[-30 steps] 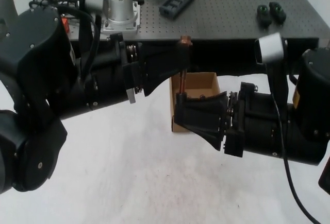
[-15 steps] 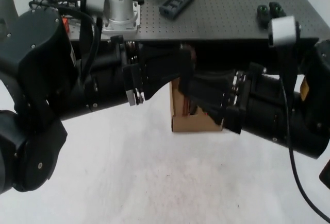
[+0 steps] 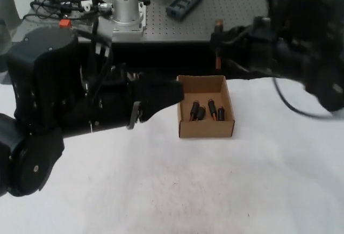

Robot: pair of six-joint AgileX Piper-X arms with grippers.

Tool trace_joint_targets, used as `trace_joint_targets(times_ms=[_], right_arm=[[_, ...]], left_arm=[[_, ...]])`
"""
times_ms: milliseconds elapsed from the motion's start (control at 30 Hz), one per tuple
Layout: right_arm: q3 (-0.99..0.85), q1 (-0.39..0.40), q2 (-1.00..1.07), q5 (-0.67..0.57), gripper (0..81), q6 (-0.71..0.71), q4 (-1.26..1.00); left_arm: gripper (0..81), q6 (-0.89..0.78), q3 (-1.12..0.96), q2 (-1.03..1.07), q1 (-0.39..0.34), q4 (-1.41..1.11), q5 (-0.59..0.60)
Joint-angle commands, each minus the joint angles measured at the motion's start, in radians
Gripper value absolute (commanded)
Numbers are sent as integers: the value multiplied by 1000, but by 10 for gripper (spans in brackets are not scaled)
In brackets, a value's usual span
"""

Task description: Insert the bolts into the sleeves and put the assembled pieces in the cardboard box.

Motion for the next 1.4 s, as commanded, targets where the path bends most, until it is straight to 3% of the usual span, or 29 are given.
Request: trace_joint_targets(times_ms=[0, 233, 400, 500, 633, 700, 767, 900, 1033, 1200, 1367], right_arm=[[-132, -4, 102, 67, 8, -37, 100], [-438, -2, 420, 149, 8, -37, 349], [-526, -2, 520, 185, 3, -37, 454], [-528, -2, 523, 178, 125, -29, 483], [-523, -2, 478, 129, 400, -12, 489], [-522, -2, 440, 110, 398, -8, 522], [-499, -2, 377, 74, 334, -35, 542], [-300, -2, 170, 38, 225, -48, 446], [26, -2, -122, 38, 162, -36, 273], [435, -2, -510, 49, 135, 48, 189], [689, -2, -827, 49, 135, 48, 189]], left_arm=[[0, 52, 25, -77, 3, 40, -90], [7, 199, 171, -364, 3, 329, -405], [7, 290, 191, -590, 3, 669, -640], [7, 297, 194, -669, 3, 820, -733], [7, 286, 236, -766, 3, 883, -742], [7, 260, 261, -806, 3, 891, -754], [7, 241, 284, -838, 3, 900, -769], [7, 213, 314, -900, 3, 978, -796], [7, 185, 320, -962, 3, 1068, -806], [7, 179, 320, -1038, 3, 1129, -847], [7, 177, 321, -1062, 3, 1128, -880]])
